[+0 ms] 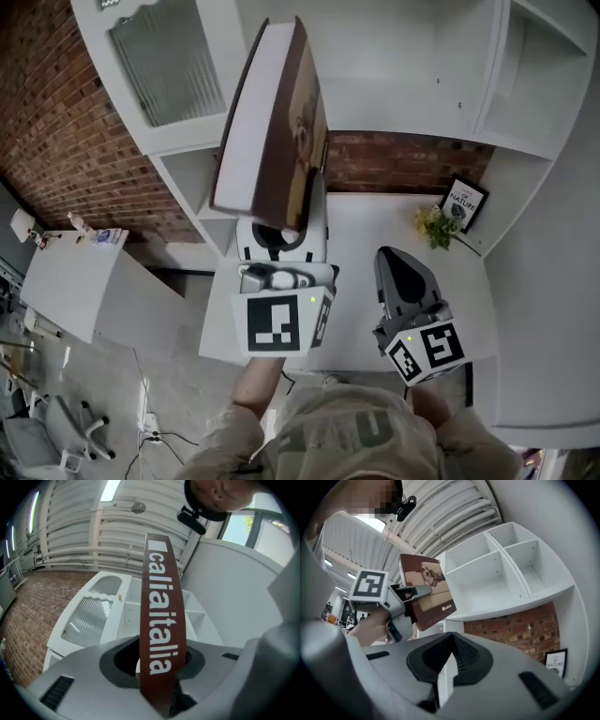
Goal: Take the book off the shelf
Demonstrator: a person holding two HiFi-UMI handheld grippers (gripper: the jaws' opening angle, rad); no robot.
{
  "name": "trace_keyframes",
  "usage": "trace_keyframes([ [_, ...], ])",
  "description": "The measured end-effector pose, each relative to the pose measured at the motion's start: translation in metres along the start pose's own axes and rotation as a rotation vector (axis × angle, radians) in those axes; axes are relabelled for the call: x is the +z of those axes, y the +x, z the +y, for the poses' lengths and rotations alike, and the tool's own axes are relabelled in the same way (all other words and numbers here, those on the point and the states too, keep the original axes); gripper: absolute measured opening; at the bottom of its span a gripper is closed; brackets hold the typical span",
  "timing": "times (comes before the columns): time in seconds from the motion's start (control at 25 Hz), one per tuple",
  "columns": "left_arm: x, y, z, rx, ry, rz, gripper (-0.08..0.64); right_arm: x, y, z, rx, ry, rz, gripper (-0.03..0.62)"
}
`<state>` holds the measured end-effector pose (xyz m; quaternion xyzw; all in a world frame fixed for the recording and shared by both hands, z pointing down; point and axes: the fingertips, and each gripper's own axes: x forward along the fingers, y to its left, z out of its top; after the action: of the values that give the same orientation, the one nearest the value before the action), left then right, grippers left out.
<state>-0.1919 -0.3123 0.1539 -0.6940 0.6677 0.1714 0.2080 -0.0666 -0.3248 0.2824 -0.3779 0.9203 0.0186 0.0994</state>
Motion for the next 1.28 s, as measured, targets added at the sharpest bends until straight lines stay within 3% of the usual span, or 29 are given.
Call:
trace_keyframes([
  [0.08, -0.007, -0.028, -0.007, 0.015, -0.014, 0.004, 0.155, -0.002, 0.001, 0.006, 0.009, -0.027, -0.007, 0.015],
  [0.2, -0.02, -0.059, -0.018, 0.001, -0.121, 0.022, 0.155, -0.003, 0.001, 0.011, 0.024, -0.052, -0.011, 0.015],
  [0.28, -0.025, -0.07, -0.02, 0.01, -0.154, 0.029, 0.155, -0.005, 0.001, 0.012, 0.037, -0.035, -0.01, 0.015],
  [0.44, -0.036, -0.079, -0.011, 0.069, -0.072, 0.057, 0.155, -0.001, 0.0, 0.011, 0.025, -0.064, -0.017, 0.015],
  [0.8, -0.06, -0.08, 0.004, 0.119, -0.102, 0.105, 0.155, -0.01, -0.005, 0.005, -0.016, -0.113, 0.016, 0.015],
  [1.28, -0.071, -0.078, 0.002, 0.113, -0.135, 0.12, 0.155, -0.014, -0.005, -0.005, -0.047, -0.135, 0.032, 0.014],
])
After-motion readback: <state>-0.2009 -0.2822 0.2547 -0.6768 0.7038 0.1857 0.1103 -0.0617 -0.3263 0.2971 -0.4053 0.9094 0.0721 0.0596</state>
